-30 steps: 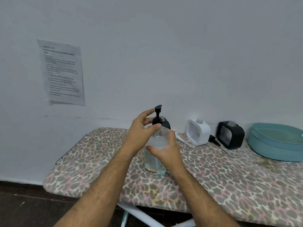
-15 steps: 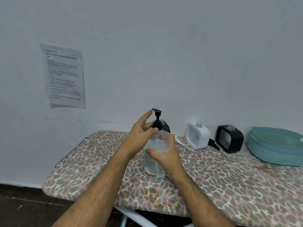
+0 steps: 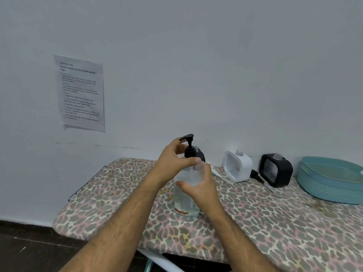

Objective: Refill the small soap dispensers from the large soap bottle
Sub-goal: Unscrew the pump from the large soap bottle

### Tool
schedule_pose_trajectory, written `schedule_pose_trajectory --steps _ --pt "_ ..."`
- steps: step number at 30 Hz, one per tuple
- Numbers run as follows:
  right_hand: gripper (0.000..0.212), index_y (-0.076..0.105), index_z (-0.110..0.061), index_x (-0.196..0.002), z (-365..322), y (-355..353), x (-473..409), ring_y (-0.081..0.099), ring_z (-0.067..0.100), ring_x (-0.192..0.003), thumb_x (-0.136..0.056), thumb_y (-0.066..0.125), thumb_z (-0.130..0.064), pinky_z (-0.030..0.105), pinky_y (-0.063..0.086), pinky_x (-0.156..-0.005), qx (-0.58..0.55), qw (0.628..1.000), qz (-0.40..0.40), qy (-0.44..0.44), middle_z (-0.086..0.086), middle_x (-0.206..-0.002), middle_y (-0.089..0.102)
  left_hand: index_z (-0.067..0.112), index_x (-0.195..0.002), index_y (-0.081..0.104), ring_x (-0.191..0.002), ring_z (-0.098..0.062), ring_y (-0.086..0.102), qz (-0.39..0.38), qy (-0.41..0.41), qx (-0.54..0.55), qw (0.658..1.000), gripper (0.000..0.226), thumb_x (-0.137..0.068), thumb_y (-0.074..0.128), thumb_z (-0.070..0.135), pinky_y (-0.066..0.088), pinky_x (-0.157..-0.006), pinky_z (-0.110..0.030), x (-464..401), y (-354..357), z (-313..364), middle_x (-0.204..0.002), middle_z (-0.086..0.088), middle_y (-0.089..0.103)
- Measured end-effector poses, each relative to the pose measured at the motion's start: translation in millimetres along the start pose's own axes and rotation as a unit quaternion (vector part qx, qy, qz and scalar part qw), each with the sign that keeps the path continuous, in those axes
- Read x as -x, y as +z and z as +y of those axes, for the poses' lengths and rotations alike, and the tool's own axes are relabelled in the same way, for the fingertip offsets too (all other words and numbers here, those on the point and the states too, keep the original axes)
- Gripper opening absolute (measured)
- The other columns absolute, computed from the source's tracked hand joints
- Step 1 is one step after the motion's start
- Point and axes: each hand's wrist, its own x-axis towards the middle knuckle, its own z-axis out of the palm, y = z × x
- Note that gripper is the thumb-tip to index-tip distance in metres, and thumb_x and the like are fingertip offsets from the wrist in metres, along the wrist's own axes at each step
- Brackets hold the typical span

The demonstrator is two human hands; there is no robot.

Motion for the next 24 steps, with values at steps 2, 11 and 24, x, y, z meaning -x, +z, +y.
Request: schedule_pose_trajectory --steps 2,11,24 --pt "0.086 0.037 -0.034 -0.128 -0.1 0.0 0.4 0.058 0.01 -0.109 -0.055 0.078 -0.058 0.036 0.055 -0.089 -0.007 1.0 0.002 -0.004 -0.012 -0.12 0.056 0.047 -0.122 0.056 -0.116 -0.003 0.06 -0.027 0.0 0.024 0.999 0.051 -0.088 0.073 0.012 0.048 -0.097 -0.024 1.8 -3.3 0.3 -0.116 0.007 0.07" --pt "0.081 0.039 -0.034 -0.126 -0.3 -1.0 0.3 0.057 0.006 -0.107 -0.059 0.082 -0.049 0.03 0.053 -0.086 -0.015 1.0 0.0 -0.01 -0.015 -0.117 0.055 0.02 -0.108 0.07 -0.102 -0.007 0.069 0.005 0.004 0.041 0.999 0.027 -0.086 0.072 0.004 0.053 -0.087 -0.02 2.5 -8.7 4.3 -0.101 0.006 0.076" --pt "0.081 0.039 -0.034 -0.127 -1.4 -2.8 1.5 0.056 0.003 -0.108 -0.061 0.085 -0.046 0.023 0.05 -0.086 -0.015 1.0 -0.003 -0.015 -0.017 -0.121 0.054 0.01 -0.103 0.074 -0.095 -0.005 0.071 0.078 0.028 0.081 0.993 0.019 -0.084 0.076 0.01 0.049 -0.079 -0.009 -11.9 -19.4 35.6 -0.097 0.001 0.077"
